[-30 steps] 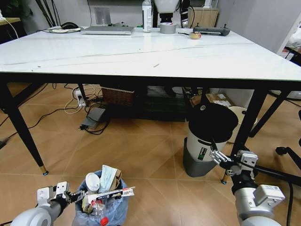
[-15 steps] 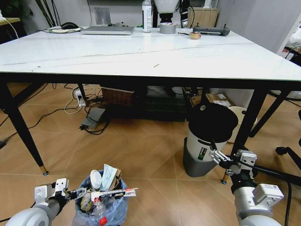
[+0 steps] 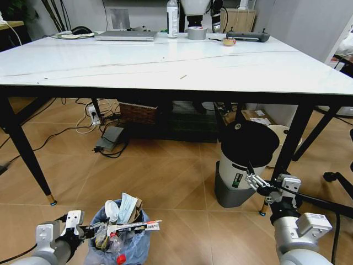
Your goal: Pick up the trash bin and place the trash from the table into it.
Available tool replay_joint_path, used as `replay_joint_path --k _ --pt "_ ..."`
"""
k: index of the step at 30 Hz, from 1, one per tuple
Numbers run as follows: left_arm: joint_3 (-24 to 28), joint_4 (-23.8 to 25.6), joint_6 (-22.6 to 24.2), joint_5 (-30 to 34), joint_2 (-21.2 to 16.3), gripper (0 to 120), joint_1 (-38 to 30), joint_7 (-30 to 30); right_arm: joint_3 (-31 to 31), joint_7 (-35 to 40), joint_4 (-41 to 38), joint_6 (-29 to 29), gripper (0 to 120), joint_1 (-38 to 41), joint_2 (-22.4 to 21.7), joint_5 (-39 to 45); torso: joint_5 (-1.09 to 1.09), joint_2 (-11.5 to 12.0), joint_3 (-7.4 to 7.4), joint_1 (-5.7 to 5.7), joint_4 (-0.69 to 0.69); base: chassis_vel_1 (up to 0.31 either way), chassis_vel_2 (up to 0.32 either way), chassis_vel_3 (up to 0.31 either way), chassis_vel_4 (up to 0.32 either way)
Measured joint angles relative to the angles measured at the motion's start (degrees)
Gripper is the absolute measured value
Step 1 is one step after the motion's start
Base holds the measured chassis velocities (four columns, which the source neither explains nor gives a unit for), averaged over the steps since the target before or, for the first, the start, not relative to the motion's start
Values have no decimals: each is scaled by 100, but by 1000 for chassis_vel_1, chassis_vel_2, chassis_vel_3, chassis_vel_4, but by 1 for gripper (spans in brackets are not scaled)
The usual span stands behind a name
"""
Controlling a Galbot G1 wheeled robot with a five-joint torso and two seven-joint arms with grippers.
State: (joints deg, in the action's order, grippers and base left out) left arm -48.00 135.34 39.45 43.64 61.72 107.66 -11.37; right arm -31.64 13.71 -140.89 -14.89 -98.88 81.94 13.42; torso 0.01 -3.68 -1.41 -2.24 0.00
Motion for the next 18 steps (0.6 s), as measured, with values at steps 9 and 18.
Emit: replay_joint_path --k 9,18 --pt "78 4 -1141 -1436 197 100 -305 787 137 116 -158 -109 100 -9 249 56 -3 0 0 0 -1 0 0 0 0" --pt "-4 561 -2094 -1874 260 100 -294 863 486 179 -232 -315 100 -93 493 -40 -1 0 0 0 0 0 0 0 0"
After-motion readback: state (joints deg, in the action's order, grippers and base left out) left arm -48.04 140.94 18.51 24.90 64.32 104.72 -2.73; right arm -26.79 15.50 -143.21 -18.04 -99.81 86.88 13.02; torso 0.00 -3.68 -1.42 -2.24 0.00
